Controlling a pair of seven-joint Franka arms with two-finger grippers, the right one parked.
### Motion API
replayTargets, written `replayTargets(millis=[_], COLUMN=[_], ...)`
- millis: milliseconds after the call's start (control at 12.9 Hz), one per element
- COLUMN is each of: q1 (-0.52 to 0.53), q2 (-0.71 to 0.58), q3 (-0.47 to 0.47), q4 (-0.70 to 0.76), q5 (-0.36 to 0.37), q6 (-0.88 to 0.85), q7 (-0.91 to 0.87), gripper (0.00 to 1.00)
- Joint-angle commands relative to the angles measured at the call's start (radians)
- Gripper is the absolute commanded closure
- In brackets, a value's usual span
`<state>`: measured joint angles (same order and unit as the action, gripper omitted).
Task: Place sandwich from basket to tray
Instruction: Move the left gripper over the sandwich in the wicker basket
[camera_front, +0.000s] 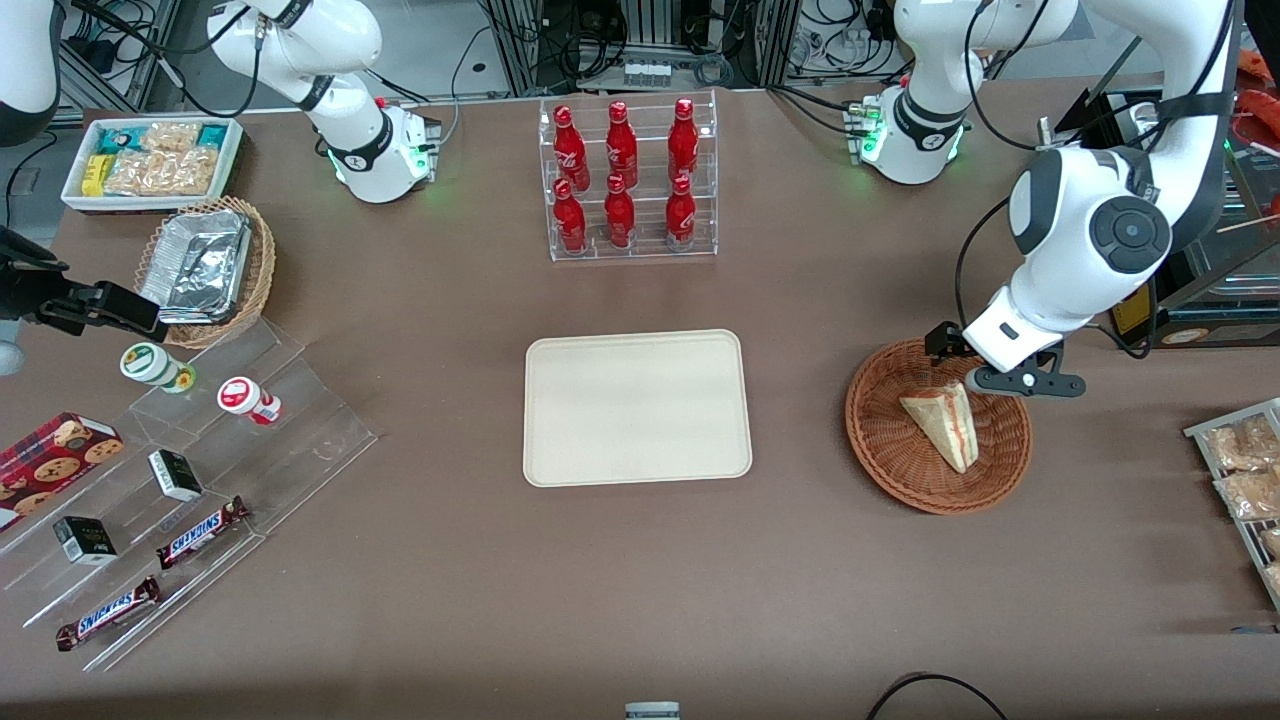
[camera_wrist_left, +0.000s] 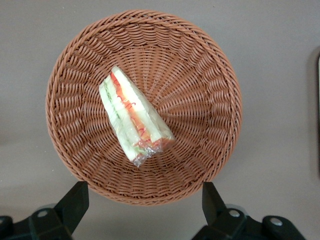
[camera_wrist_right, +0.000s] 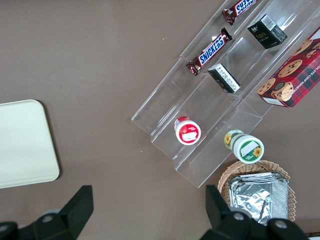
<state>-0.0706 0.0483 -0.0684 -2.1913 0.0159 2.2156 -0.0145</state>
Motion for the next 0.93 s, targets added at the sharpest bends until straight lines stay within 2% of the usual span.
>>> replayTargets(millis=[0, 155, 853], q1=[0.000, 0.005, 0.018], q2=[0.028, 0.036, 0.114], q3=[0.005, 0.007, 0.004], q4=[-0.005, -0.005, -0.002], q5=[0.004, 0.003, -0.010], q6=[0.035, 0.045, 0.110], q7=[-0.002, -0.048, -0.620], gripper=[0.00, 0.00, 0.00])
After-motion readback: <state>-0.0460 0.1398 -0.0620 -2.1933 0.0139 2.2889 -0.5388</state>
